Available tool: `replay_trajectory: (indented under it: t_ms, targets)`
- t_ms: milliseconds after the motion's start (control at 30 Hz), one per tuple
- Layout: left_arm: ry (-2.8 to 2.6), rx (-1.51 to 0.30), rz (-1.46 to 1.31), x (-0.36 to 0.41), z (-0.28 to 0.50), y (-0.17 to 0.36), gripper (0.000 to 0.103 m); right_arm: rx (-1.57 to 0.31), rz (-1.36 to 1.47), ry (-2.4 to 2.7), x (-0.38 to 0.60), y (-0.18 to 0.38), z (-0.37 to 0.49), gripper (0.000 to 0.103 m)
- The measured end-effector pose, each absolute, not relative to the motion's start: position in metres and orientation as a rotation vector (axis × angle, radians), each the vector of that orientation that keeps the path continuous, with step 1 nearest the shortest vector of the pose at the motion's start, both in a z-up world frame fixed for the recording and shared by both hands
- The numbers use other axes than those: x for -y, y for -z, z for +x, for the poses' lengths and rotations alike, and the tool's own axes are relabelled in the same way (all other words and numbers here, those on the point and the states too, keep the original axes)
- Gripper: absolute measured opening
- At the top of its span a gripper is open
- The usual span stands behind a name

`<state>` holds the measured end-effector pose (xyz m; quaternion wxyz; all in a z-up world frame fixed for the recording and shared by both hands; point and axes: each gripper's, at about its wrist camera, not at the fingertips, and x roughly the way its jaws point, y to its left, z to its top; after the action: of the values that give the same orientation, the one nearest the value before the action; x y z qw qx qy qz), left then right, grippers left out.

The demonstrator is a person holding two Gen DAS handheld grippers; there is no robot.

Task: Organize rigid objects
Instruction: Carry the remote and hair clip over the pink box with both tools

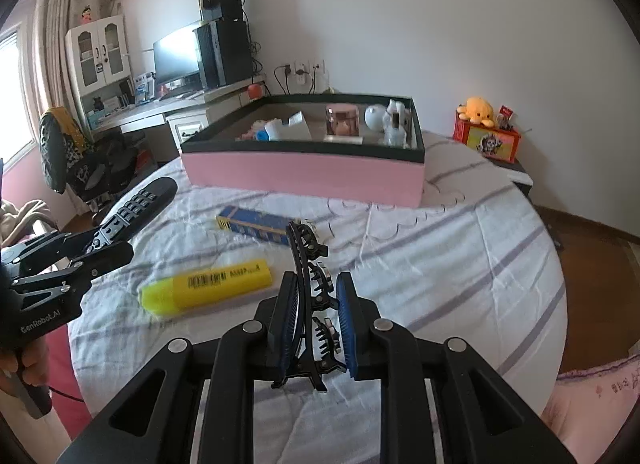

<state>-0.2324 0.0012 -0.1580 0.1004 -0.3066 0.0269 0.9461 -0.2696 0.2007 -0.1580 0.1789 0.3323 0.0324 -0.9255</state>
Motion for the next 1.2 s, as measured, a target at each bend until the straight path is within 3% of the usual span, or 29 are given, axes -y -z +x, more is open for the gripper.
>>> replay_trajectory:
  t_ms: [633, 1200]
  targets:
    - [-2.701, -0.223, -0.784, -0.024, -0.308, 0.085, 0.044, -0.19, 0.83, 2.646, -0.189, 0.09, -0.332, 0.02]
    - [-2.601, -0.257, -1.078, -0.028, -0.454, 0.111, 0.044, -0.277, 1.083, 2.543, -0.159, 0.119, -0.462, 0.02]
